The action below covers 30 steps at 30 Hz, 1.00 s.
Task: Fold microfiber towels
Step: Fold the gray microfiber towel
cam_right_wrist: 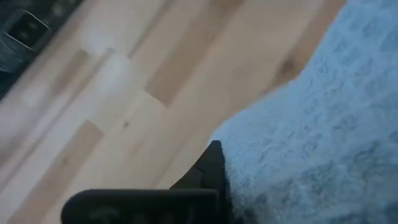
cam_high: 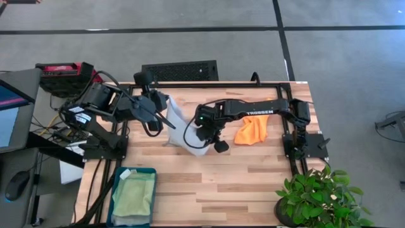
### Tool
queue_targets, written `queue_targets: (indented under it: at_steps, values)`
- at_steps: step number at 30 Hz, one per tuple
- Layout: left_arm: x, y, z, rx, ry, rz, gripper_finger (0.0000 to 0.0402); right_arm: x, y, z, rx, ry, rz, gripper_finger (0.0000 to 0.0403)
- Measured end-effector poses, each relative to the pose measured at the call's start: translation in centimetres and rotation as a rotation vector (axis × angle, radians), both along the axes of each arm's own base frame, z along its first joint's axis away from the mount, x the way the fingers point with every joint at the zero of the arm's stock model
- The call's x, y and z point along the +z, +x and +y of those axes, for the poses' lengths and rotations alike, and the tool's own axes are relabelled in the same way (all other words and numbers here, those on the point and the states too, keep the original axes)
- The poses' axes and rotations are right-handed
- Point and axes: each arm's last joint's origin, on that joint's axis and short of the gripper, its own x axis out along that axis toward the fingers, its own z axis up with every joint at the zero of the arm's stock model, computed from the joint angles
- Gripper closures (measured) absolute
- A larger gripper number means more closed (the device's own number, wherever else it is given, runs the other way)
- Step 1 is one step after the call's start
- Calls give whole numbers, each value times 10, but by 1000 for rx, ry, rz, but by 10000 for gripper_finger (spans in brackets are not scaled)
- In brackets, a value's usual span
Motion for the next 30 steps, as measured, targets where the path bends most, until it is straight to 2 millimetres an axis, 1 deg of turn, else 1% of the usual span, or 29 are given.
queue_targets:
  at_steps: [2,4,6,11,14,16,21,24,26,30]
  values:
    - [0,0,0,3,-25,-11,401,0,-4,-5,-32,-31,34,381]
    - [-1,1,-1,8,-46,-18,401,1,-9,-11,-77,-61,90,390]
    - [-5,3,-2,1,-81,-6,401,6,-15,-16,-105,-75,104,396]
    - [-27,14,-4,-9,-150,77,401,32,-30,-30,-167,-82,69,389]
    - [-44,21,-5,7,-198,134,401,53,-43,-38,-225,-96,33,391]
    - [-53,21,-4,27,-228,160,401,66,-51,-43,-270,-108,8,394]
    - [-77,7,-2,111,-267,195,401,91,-71,-53,-357,-189,-46,392]
    - [-87,-7,6,192,-253,181,401,103,-81,-61,-430,-246,-77,387]
    - [-90,-16,13,258,-211,149,401,107,-83,-67,-492,-263,-90,387]
    - [-92,-23,26,361,-81,106,401,111,-88,-81,-572,-311,-107,392]
